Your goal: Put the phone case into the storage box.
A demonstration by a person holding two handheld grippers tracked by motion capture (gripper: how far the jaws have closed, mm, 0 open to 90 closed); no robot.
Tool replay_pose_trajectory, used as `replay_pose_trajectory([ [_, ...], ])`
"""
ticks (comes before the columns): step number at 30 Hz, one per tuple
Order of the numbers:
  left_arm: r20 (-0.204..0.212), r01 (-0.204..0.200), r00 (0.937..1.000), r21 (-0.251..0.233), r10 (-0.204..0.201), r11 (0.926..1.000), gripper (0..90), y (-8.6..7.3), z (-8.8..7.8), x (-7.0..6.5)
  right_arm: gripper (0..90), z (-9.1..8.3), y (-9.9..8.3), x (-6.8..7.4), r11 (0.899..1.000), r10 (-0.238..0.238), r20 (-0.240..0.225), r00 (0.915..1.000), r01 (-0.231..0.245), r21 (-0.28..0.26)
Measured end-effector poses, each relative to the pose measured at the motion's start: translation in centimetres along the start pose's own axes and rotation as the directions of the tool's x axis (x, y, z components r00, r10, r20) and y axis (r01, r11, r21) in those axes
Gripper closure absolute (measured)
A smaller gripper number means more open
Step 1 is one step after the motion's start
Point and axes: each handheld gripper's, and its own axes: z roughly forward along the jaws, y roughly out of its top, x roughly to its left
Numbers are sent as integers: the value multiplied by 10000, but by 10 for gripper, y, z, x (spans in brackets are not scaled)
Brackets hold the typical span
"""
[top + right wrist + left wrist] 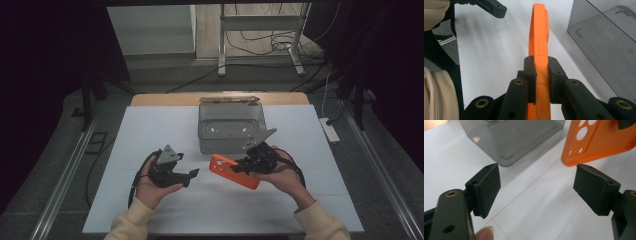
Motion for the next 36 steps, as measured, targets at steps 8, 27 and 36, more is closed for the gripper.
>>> replay_pose_trajectory([
  [8, -69, 50, 10000, 39, -49, 10000, 196, -13, 0, 3, 792, -1, -2, -1, 10000, 58, 98, 9999, -57, -39],
  [27, -844, 708, 9939, -123, -716, 9974, 134, -50, -12, 18, 791, -2, -4, -3, 9995, 287, 172, 9994, -284, -149],
  [36, -1085, 596, 9922, -230, -617, 9980, 121, -59, -17, 19, 791, -4, -6, -6, 9982, 529, 304, 9981, -520, -292],
])
